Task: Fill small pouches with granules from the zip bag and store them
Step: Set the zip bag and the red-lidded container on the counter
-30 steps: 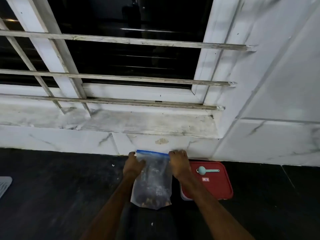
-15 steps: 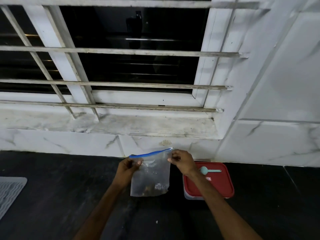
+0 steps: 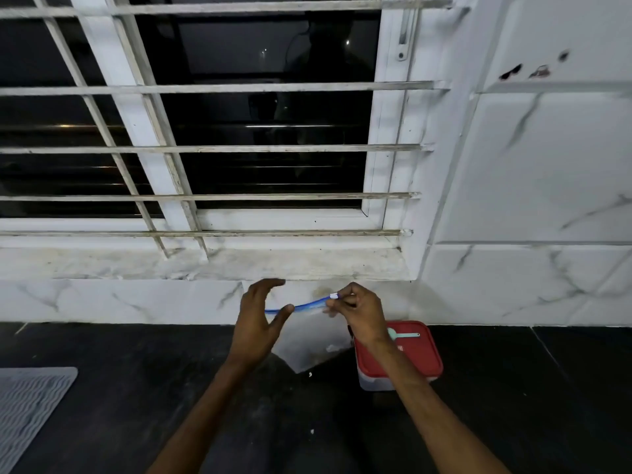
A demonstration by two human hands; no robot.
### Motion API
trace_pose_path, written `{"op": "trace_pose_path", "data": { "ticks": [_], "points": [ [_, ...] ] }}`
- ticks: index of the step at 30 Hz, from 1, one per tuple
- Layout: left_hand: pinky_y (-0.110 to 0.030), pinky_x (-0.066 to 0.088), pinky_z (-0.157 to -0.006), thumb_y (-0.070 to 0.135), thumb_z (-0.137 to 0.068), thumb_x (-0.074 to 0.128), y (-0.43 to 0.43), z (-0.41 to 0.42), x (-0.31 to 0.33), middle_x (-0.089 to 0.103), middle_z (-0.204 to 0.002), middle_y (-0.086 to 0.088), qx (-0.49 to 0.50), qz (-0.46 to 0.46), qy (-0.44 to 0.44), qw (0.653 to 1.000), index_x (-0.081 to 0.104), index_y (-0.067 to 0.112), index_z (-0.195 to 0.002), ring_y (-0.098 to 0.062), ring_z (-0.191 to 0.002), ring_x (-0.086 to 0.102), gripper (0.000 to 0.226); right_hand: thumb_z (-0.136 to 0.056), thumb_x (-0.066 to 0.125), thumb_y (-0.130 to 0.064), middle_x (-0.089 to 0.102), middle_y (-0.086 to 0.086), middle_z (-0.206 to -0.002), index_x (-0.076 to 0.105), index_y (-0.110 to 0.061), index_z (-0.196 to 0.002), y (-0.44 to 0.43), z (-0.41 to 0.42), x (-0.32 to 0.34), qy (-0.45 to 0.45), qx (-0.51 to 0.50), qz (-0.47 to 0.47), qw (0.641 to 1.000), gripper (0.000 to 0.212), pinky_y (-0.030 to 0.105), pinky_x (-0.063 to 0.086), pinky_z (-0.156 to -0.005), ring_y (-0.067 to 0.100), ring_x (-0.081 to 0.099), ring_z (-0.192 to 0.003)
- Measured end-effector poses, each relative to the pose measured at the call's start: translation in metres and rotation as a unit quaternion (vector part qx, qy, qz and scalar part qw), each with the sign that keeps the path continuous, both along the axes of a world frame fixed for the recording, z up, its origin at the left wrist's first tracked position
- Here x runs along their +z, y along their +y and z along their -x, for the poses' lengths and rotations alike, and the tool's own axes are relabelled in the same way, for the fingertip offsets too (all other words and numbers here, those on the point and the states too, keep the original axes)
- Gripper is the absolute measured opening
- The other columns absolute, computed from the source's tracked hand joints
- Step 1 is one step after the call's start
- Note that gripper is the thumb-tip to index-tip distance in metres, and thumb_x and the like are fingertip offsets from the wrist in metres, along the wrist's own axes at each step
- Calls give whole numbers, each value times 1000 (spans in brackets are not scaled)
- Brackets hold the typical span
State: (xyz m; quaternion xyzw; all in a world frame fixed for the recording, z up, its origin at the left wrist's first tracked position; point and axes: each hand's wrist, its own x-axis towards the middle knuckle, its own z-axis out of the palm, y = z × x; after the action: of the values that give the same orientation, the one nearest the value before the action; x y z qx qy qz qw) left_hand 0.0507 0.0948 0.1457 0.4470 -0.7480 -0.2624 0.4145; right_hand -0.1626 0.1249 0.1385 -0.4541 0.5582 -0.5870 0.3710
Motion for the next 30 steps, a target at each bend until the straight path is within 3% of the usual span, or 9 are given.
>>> {"op": "trace_pose_path", "data": {
  "ticks": [2, 5, 7, 11, 14, 17, 19, 23, 30],
  "points": [
    [-14, 41, -88, 35, -89, 68, 5, 15, 15, 55, -124, 16, -24, 31, -37, 999, 58, 32, -121, -2, -111, 52, 33, -78, 74, 1, 73, 15, -72, 62, -1, -76, 5, -8, 7, -11, 10, 11, 1000, 12, 37, 59, -68, 30, 73, -67],
    [-29, 55, -83, 42, -88, 68, 12, 34, 30, 65, -109, 16, -92, -51, -39, 994, 62, 35, -115, -5, -94, 64, 29, -81, 71, 0, 73, 13, -72, 67, 5, -84, 12, -18, 17, 2, 14, 21, 1000, 7, 28, 56, -65, 24, 72, -63],
    [-36, 56, -86, 45, -88, 66, 12, 41, 31, 67, -105, 16, -96, -63, -60, 992, 63, 37, -113, -8, -90, 66, 26, -85, 69, -2, 74, 11, -76, 71, -2, -87, 14, -20, 22, 20, 17, 23, 999, 3, 28, 57, -70, 22, 72, -66],
    [-34, 58, -78, 51, -84, 69, 11, 45, 38, 70, -100, 17, -79, -47, -32, 995, 64, 42, -112, -9, -81, 68, 30, -88, 65, -4, 75, 11, -79, 69, -11, -90, 20, -21, 33, 3, 13, 41, 999, 8, 37, 58, -78, 26, 73, -72],
    [-27, 57, -64, 38, -84, 73, 19, 50, 46, 72, -98, 12, -66, -50, 29, 996, 67, 35, -110, -12, -68, 69, 27, -88, 67, -8, 74, 13, -78, 63, -8, -95, 23, -21, 40, -28, 12, 60, 998, 8, 42, 58, -80, 31, 73, -71],
    [-32, 53, -52, 28, -85, 74, 25, 52, 52, 72, -93, 12, -47, -57, 91, 993, 70, 26, -96, -14, -59, 68, 12, -87, 68, -8, 74, 13, -76, 64, -9, -88, 24, -21, 47, -41, 6, 70, 997, 4, 47, 56, -84, 33, 72, -69],
    [-38, 54, -51, 28, -85, 74, 27, 53, 54, 73, -90, 12, -37, -62, 105, 992, 69, 23, -90, -14, -59, 68, 8, -88, 67, -12, 74, 12, -77, 65, -13, -88, 23, -21, 49, -23, 11, 72, 997, 3, 47, 55, -86, 31, 72, -70],
    [-29, 55, -54, 29, -85, 74, 27, 57, 57, 73, -84, 12, -18, -67, 86, 994, 68, 23, -85, -8, -64, 69, 9, -90, 64, -10, 74, 13, -77, 63, -17, -86, 21, -20, 48, 4, 16, 92, 996, 9, 45, 58, -78, 31, 72, -68],
    [-30, 55, -67, 37, -82, 76, 20, 58, 57, 69, -91, 17, 1, -77, -2, 997, 67, 23, -84, -2, -73, 66, 17, -97, 52, -6, 63, -1, -73, 55, -20, -82, 19, -25, 37, 90, -33, 79, 992, 21, 23, 51, -67, 10, 62, -65]
  ]
}}
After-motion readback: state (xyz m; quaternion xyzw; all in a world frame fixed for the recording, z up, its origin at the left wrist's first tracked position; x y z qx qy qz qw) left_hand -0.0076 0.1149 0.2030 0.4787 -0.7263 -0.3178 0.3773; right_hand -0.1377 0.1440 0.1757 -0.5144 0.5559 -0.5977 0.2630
